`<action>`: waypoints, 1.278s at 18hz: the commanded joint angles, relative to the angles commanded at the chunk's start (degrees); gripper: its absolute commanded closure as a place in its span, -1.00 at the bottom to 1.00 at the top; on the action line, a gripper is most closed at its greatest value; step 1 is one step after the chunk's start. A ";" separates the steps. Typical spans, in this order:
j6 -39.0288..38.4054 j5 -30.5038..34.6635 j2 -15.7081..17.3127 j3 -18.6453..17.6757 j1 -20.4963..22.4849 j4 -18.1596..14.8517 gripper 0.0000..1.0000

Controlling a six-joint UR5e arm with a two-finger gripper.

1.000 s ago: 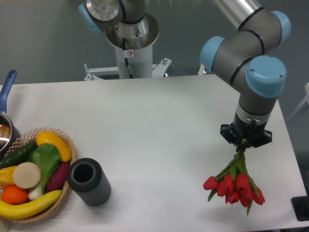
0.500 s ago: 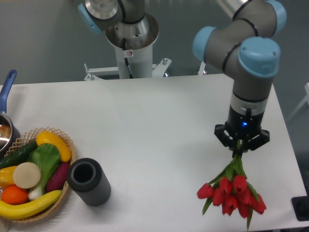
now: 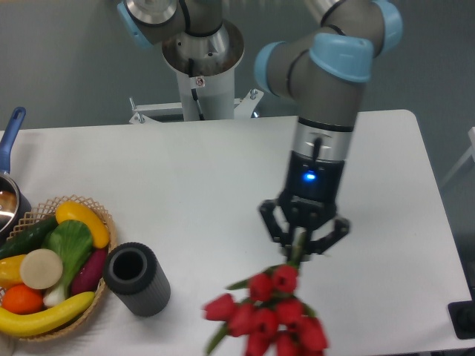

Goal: Insert the flowers into the vase
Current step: 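Carry the tulips across the table toward the dark grey vase, then lower the tulip stems down into the vase opening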

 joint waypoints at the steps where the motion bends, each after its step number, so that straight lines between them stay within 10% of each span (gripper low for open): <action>1: 0.08 -0.09 0.00 0.00 -0.88 0.00 1.00; 9: -0.18 -21.95 -0.53 0.26 -3.17 2.55 1.00; 23: 6.06 -33.75 -4.66 0.44 -5.10 4.57 1.00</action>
